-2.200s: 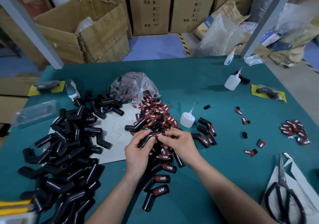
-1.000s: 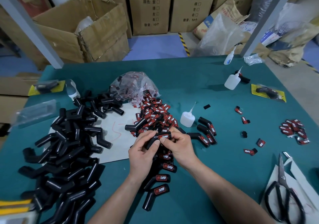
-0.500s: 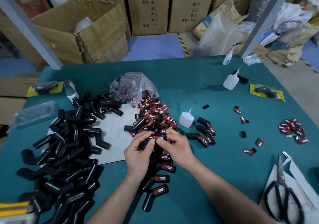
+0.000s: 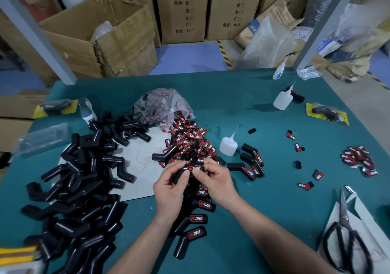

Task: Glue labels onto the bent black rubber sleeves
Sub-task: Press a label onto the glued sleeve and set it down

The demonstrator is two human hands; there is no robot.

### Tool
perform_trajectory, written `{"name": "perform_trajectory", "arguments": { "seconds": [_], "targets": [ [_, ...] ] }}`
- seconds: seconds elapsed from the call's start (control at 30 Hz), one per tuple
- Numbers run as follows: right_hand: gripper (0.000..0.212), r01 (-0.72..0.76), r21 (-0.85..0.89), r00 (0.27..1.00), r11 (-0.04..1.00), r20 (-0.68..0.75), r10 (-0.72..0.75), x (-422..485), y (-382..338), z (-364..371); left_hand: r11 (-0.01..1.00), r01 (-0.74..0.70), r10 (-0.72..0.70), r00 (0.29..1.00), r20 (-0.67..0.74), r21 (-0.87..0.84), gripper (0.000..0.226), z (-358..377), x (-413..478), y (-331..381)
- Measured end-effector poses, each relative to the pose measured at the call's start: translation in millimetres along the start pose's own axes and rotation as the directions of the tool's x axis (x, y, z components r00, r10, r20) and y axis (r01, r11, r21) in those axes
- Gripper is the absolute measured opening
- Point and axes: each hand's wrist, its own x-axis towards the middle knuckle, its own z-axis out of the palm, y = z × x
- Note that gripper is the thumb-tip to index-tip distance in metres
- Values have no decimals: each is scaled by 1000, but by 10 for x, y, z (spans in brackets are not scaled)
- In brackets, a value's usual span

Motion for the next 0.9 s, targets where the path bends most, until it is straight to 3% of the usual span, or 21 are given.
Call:
{"name": "perform_trajectory", "arguments": {
  "seconds": [0.33,0.47,0.63,0.9],
  "targets": [
    [11,20,-56,1000,998,8,-20,-49,30,41,997,65,-67,995,-73,-32,13,10,13,-19],
    [37,21,-51,999,998,-27,-23,-31,77,39,995,63,-68,995,-66,-74,17,7,-3,5],
    [33,45,-22,999,999,-30,-46,-27,78,25,999,-2,1,1000,-10,-36,24,12,-20,-1],
    [20,103,29,993,994,48,-104,-32,6,-48,990,-142,142,990,16,-17,17,-12,-9,-29]
  ]
}}
